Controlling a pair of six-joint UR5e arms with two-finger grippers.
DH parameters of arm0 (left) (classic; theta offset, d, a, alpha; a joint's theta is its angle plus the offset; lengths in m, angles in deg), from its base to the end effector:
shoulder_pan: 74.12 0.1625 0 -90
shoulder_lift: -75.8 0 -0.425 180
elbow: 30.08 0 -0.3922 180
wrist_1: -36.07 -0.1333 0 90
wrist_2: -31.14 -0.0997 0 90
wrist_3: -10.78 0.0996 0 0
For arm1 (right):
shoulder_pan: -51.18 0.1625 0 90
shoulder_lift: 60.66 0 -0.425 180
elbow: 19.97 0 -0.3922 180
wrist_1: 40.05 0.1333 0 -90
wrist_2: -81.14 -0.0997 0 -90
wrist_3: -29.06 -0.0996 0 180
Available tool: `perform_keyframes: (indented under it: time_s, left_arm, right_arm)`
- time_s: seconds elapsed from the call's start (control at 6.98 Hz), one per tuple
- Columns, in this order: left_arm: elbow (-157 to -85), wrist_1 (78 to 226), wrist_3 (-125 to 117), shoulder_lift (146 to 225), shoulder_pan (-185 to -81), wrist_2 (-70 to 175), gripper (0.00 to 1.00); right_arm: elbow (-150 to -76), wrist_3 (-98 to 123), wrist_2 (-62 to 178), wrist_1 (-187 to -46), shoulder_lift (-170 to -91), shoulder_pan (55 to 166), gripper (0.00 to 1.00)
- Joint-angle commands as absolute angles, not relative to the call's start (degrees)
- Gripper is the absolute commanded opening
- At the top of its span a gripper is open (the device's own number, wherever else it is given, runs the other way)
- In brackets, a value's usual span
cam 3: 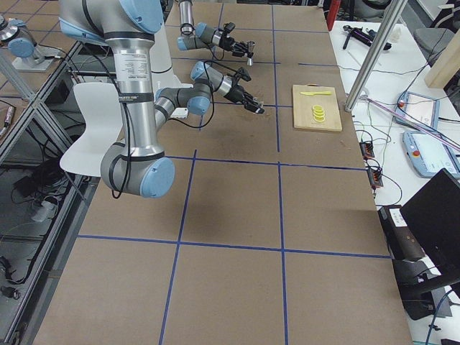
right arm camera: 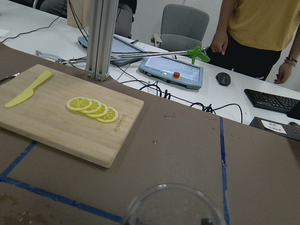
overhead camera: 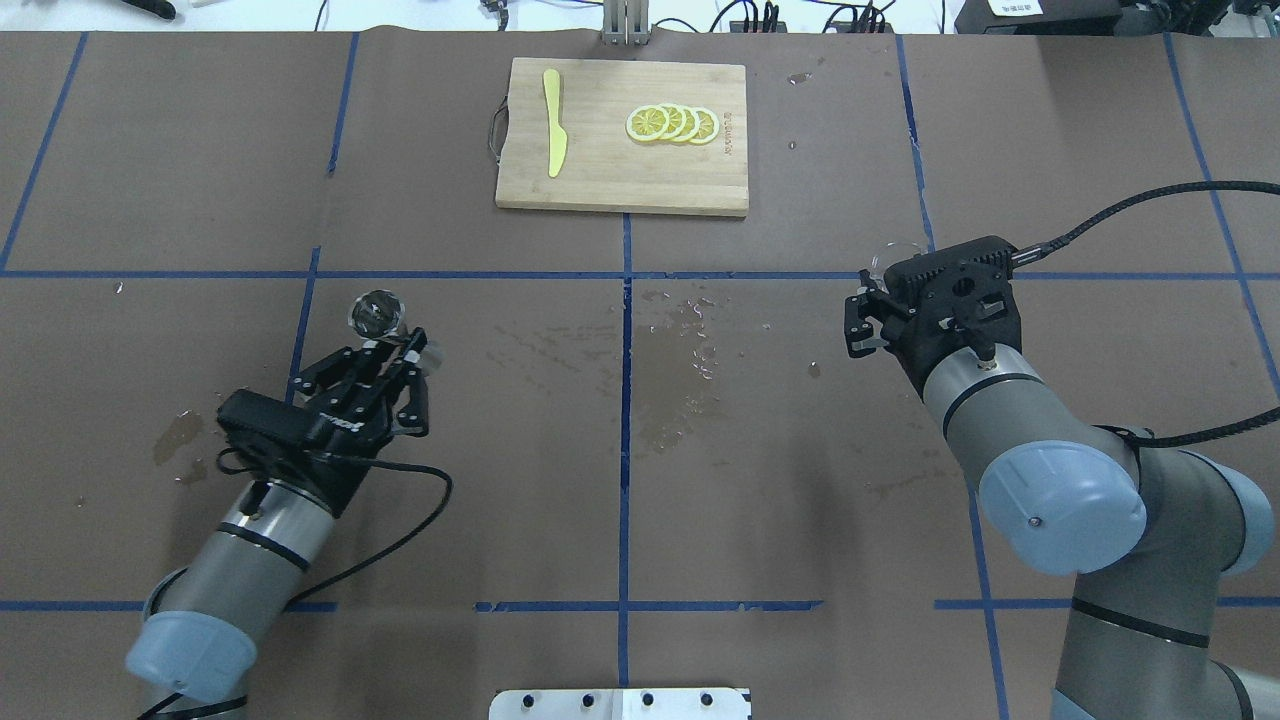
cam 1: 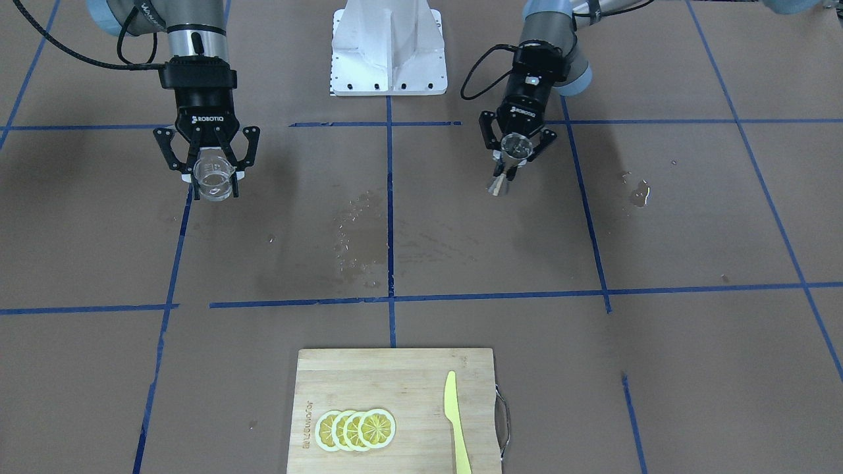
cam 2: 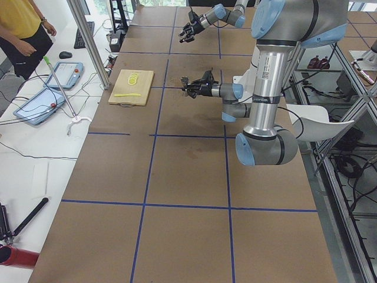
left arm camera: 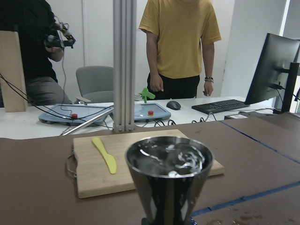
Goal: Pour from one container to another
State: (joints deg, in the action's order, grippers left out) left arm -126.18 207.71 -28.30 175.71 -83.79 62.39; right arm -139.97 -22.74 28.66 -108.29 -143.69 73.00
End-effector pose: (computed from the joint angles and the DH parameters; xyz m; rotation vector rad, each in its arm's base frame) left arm 0.4444 -0.2973 0.3673 1.3759 0.9104 -0.3237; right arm -0.3774 -0.3600 0.3043 1.0043 -0.5538 0.0815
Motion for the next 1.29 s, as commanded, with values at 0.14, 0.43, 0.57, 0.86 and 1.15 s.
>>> perform_keyframes:
  time_s: [0.14,0.43,0.57,0.86,1.15]
  left_arm:
    - [-126.06,217.82,-28.33,157.84,-83.79,61.19,0.00]
    - [-124.49,218.36,-34.95,151.24,-83.79,63.20,0.00]
    - [-123.43,218.71,-40.06,150.42,-83.79,65.04,0.00]
    - [-119.57,218.97,-42.81,150.15,-83.79,65.94,0.00]
    - [-117.10,218.98,-48.71,150.15,-83.62,65.42,0.00]
  right_arm:
    - [-140.02,-22.80,27.62,-108.26,-144.77,73.42,0.00]
    - [-139.94,-23.15,27.53,-108.26,-144.86,73.33,0.00]
    - [-139.94,-23.15,27.53,-108.26,-144.86,73.33,0.00]
    - [-139.85,-23.15,27.36,-108.26,-144.86,73.24,0.00]
    - [-139.85,-23.15,27.36,-108.26,-144.77,73.24,0.00]
